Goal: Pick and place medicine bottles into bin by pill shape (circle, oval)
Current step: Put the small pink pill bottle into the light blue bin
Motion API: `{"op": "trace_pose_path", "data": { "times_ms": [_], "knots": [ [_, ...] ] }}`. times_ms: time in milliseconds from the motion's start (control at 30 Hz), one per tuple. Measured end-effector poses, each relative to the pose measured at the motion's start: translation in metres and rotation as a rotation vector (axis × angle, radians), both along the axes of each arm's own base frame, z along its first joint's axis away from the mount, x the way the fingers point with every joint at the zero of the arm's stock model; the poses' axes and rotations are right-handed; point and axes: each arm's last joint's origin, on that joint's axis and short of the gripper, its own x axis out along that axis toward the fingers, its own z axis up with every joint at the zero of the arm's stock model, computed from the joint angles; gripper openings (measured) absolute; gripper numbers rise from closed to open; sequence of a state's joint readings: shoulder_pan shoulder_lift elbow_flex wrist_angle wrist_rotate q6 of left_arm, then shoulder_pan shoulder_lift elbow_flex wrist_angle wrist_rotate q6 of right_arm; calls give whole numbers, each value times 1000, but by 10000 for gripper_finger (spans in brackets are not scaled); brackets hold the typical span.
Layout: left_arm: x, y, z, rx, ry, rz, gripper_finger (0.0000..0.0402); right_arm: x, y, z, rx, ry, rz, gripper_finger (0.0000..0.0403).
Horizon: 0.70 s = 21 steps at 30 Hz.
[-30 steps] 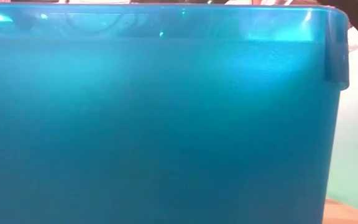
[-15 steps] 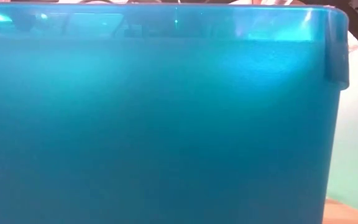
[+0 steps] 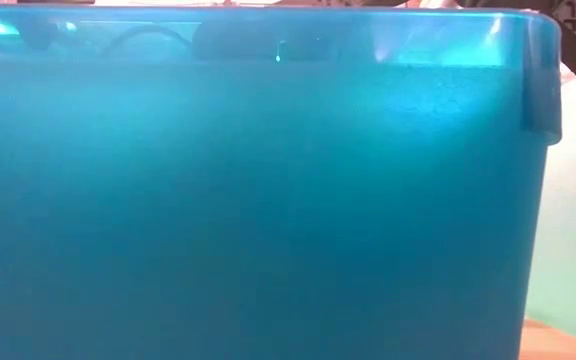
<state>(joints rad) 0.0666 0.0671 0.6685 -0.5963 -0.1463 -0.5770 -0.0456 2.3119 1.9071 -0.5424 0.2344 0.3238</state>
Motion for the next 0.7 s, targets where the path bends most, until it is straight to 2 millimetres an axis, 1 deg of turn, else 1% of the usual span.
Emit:
{"op": "trace_pose_path", "data": {
  "times_ms": [233,333,567,700],
  "knots": [
    [0,0,0,-1,0,-3,204,0,-1,0,0,6,-1,301],
    [0,0,0,-3,-1,-3,204,0,2,0,0,7,5,282],
    [0,0,0,-4,0,-4,204,-1,2,-1,1,14,3,253],
    [0,0,0,-4,0,-4,204,-2,2,-2,2,30,3,229]
  ]
}}
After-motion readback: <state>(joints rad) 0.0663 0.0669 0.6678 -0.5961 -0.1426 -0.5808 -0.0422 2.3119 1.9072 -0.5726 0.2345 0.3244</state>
